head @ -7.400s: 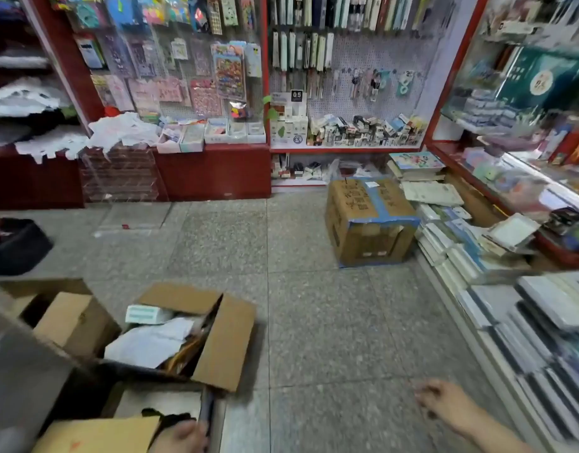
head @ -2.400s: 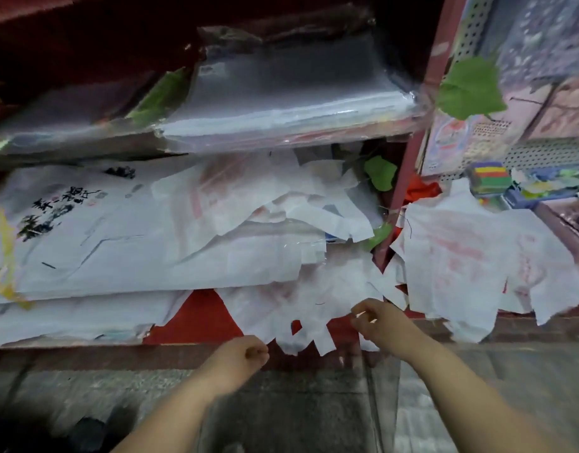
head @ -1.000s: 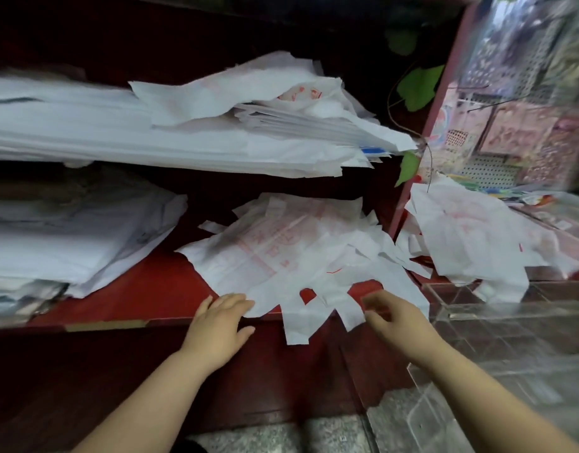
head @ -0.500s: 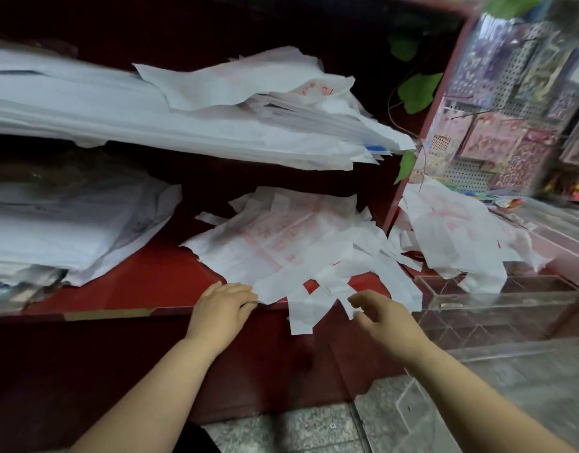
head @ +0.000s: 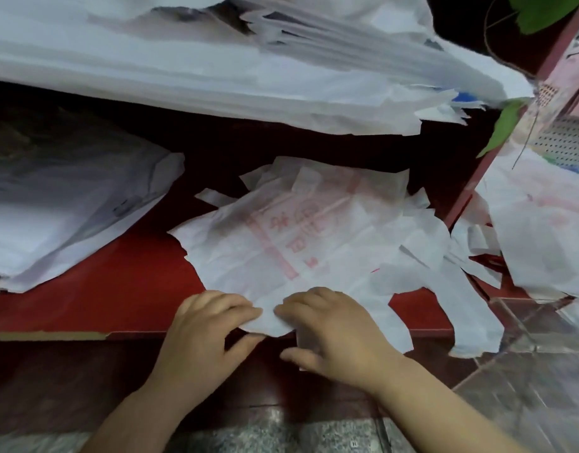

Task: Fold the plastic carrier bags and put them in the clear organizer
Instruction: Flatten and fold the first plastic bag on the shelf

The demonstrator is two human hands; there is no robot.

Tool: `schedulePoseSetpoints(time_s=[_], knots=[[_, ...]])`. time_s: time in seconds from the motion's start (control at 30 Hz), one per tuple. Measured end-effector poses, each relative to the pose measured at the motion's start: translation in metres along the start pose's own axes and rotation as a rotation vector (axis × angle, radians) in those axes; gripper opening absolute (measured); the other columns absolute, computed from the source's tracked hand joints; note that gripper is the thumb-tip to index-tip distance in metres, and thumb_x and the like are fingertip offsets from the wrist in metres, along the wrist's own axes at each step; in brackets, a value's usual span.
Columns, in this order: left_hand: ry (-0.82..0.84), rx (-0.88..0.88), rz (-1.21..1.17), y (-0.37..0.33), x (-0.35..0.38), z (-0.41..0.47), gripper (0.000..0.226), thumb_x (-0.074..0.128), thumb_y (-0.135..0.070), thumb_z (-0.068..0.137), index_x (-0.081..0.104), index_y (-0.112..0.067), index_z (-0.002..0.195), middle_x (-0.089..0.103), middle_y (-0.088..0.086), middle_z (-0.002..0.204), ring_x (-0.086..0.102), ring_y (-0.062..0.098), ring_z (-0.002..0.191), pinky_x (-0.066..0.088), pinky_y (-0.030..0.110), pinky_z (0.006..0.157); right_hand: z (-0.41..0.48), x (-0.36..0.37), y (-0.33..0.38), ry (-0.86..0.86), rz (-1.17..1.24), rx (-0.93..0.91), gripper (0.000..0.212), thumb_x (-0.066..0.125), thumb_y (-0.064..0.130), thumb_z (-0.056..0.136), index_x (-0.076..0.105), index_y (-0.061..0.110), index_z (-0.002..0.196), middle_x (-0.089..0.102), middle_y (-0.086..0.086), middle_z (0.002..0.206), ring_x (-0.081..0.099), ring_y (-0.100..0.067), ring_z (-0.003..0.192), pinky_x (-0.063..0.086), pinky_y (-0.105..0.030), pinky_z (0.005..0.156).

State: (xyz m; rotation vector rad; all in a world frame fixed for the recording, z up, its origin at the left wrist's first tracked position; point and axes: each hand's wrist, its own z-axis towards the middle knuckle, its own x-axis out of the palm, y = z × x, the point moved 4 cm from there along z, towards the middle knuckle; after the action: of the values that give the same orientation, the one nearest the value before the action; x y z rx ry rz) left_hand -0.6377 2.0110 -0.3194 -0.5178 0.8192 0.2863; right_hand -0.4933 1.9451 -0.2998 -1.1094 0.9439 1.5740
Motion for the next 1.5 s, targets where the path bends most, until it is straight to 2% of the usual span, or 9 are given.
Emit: schedulePoseSetpoints(time_s=[0.2, 0.4, 0.53, 0.7, 0.97, 1.07, 1.17, 1.33, 1.5], knots=[[-0.030, 0.013, 0.010, -0.013, -0.006, -0.007, 0.037, 0.048, -0.048, 0.069, 0.073, -0.026, 0.086, 0.066, -0.015, 0.086, 0.046, 0.002, 0.086, 0.018, 0.015, 0.089, -0.003, -0.002, -0.012, -0.099, 0.115, -0.018, 0.025, 0.046, 0.029, 0.072, 0.069, 0.019, 0.070, 0.071, 0.007, 0.079, 0.066, -0.014, 0.069, 0.049, -0.018, 0.048], [0.085, -0.103, 0.188, 0.008, -0.009, -0.012, 0.063, 0.043, -0.064, 0.067, 0.052, -0.026, 0.117, 0.061, 0.001, 0.119, 0.040, 0.012, 0.115, 0.008, 0.032, 0.106, -0.034, -0.010, -0.034, -0.195, 0.306, 0.157, 0.027, 0.038, 0.019, 0.072, 0.051, 0.031, 0.092, 0.071, 0.001, 0.097, 0.060, -0.012, 0.097, 0.044, -0.018, 0.081], [0.109, -0.158, 0.280, 0.013, -0.008, -0.024, 0.060, 0.038, -0.060, 0.073, 0.067, -0.019, 0.107, 0.067, 0.002, 0.110, 0.042, 0.013, 0.107, 0.022, 0.038, 0.092, -0.047, -0.018, -0.048, -0.318, 0.150, 0.278, 0.030, 0.038, 0.017, 0.071, 0.056, 0.019, 0.095, 0.070, -0.007, 0.091, 0.067, -0.032, 0.089, 0.048, -0.036, 0.079], [-0.050, -0.087, 0.283, -0.008, -0.011, -0.017, 0.040, 0.039, -0.036, 0.076, 0.074, -0.023, 0.091, 0.071, -0.002, 0.095, 0.042, 0.014, 0.086, 0.025, 0.032, 0.074, -0.055, -0.006, -0.032, -0.252, 0.088, 0.120, 0.043, 0.045, 0.025, 0.070, 0.049, 0.028, 0.113, 0.064, 0.002, 0.115, 0.046, -0.011, 0.114, 0.021, -0.048, 0.100], [-0.081, -0.057, 0.067, 0.002, -0.010, -0.020, 0.031, 0.046, -0.033, 0.071, 0.075, -0.022, 0.078, 0.069, -0.013, 0.089, 0.050, 0.008, 0.101, 0.010, 0.021, 0.107, -0.075, -0.016, -0.059, -0.240, 0.451, 0.303, 0.027, 0.045, 0.044, 0.075, 0.056, 0.042, 0.099, 0.047, 0.054, 0.098, 0.045, 0.024, 0.104, 0.026, -0.016, 0.099], [-0.048, -0.196, -0.183, 0.013, -0.012, -0.024, 0.015, 0.062, -0.037, 0.069, 0.069, -0.036, 0.082, 0.059, -0.040, 0.091, 0.051, -0.013, 0.104, 0.012, 0.011, 0.108, -0.085, -0.024, -0.067, -0.203, 0.577, 0.408, 0.018, 0.053, 0.042, 0.075, 0.060, 0.052, 0.089, 0.054, 0.047, 0.098, 0.051, 0.018, 0.102, 0.036, -0.006, 0.092], [-0.096, -0.435, -0.366, 0.013, -0.019, -0.024, 0.045, 0.077, -0.017, 0.072, 0.063, -0.060, 0.067, 0.061, -0.032, 0.080, 0.052, -0.004, 0.105, 0.024, 0.010, 0.099, -0.083, -0.025, -0.070, -0.151, 0.623, 0.456, 0.017, 0.060, 0.015, 0.087, 0.064, 0.030, 0.080, 0.060, 0.033, 0.106, 0.052, 0.015, 0.100, 0.040, -0.005, 0.081], [-0.132, -0.539, -0.392, 0.002, -0.022, -0.012, 0.028, 0.064, -0.025, 0.084, 0.063, -0.046, 0.066, 0.052, -0.038, 0.052, 0.050, -0.024, 0.082, 0.030, 0.009, 0.087, -0.064, -0.027, -0.077, -0.235, 0.584, 0.588, 0.024, 0.055, 0.007, 0.089, 0.056, 0.023, 0.072, 0.059, -0.004, 0.068, 0.043, -0.007, 0.055, 0.034, -0.015, 0.052], [-0.242, -0.633, -0.443, 0.014, -0.018, -0.006, 0.060, 0.064, -0.048, 0.078, 0.064, 0.011, 0.068, 0.058, 0.020, 0.062, 0.054, 0.034, 0.065, 0.042, 0.038, 0.067, -0.043, -0.025, -0.088, -0.279, 0.535, 0.733, 0.018, 0.052, 0.017, 0.091, 0.057, 0.018, 0.073, 0.057, 0.002, 0.067, 0.047, -0.012, 0.062, 0.036, -0.023, 0.057]])
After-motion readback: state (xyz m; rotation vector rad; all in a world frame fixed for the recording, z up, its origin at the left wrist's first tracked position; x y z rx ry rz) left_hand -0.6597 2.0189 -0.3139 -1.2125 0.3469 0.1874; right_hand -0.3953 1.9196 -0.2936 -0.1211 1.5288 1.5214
